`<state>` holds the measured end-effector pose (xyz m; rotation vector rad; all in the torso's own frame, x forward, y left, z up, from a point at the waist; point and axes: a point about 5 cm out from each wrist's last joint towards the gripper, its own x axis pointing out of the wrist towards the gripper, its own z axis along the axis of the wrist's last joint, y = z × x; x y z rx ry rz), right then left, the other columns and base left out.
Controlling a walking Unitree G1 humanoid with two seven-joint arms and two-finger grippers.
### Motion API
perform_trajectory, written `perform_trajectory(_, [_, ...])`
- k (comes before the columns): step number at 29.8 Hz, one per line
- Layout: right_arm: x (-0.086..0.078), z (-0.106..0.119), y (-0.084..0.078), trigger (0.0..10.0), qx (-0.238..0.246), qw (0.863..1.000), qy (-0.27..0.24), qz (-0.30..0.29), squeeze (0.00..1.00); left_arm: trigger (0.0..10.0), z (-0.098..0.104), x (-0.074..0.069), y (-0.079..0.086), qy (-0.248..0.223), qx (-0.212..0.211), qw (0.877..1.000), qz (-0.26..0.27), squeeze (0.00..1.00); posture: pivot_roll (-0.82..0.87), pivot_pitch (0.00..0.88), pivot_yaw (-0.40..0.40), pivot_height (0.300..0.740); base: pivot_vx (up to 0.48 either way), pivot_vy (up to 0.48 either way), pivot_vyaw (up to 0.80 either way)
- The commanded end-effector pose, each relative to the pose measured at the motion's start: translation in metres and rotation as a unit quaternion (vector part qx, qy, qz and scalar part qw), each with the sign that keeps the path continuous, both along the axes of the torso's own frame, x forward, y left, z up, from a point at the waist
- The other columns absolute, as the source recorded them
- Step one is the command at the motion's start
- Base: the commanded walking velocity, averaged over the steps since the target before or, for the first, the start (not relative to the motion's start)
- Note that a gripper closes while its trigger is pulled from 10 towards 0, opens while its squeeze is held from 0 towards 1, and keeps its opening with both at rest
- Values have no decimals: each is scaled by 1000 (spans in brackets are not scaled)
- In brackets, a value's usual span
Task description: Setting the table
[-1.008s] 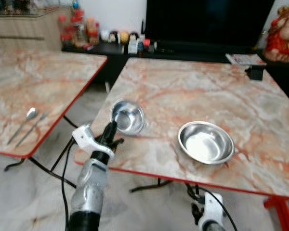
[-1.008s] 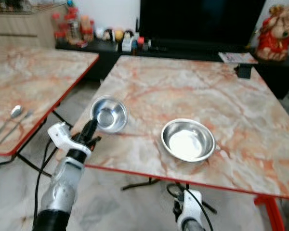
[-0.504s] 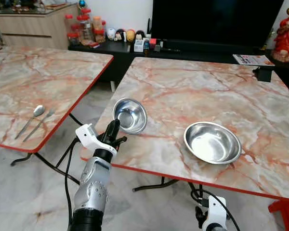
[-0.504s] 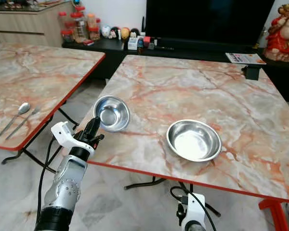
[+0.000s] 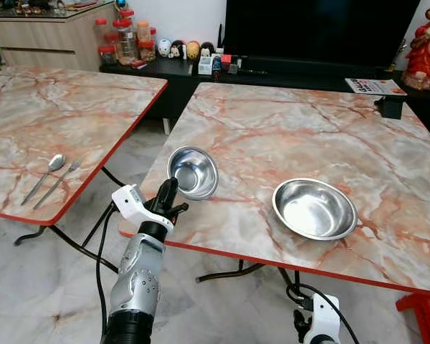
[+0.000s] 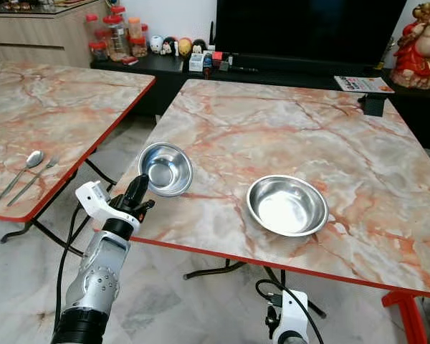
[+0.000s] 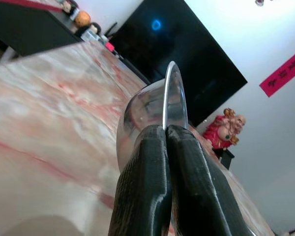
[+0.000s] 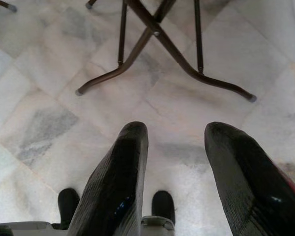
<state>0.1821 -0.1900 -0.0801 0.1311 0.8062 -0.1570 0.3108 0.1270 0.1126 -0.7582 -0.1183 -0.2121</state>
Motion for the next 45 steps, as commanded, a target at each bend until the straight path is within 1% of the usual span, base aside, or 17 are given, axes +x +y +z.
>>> perform_trajectory(1, [-1,0,-2,10000,-2,1000,2,-2,0,10000,5,1,-1,-9,-3,1000,0,0,21,0,-18,740,0,-255,0])
perform_trajectory(6, [-1,-1,-1,10000,7,1000,9,-7,0,10000,5,0,-1,-9,-4,1000,1,0,21,0,-18,740,0,-253,-455])
perform_trajectory(9, [-2,-1,-2,10000,1,1000,10,-3,0,10000,4,0,-1,-9,-4,1000,1,0,21,0,-17,740,0,-247,-731])
perform_trajectory(19, [-4,-2,-2,10000,-4,1000,10,0,0,10000,6,1,1,-13,-6,1000,3,0,21,0,-13,740,0,-252,0])
perform_trajectory(23, [-3,-2,-2,10000,-3,1000,11,2,0,10000,15,3,6,-29,-24,999,18,0,26,0,-15,740,0,-247,0])
perform_trajectory(44, [-3,-2,-2,10000,-4,1000,11,2,0,10000,16,3,7,-28,-26,999,18,0,26,0,-15,740,0,-247,0])
perform_trajectory(45, [-4,-2,-1,10000,-2,1000,11,1,0,10000,25,3,3,-43,-37,998,9,0,23,0,-8,740,0,-247,0])
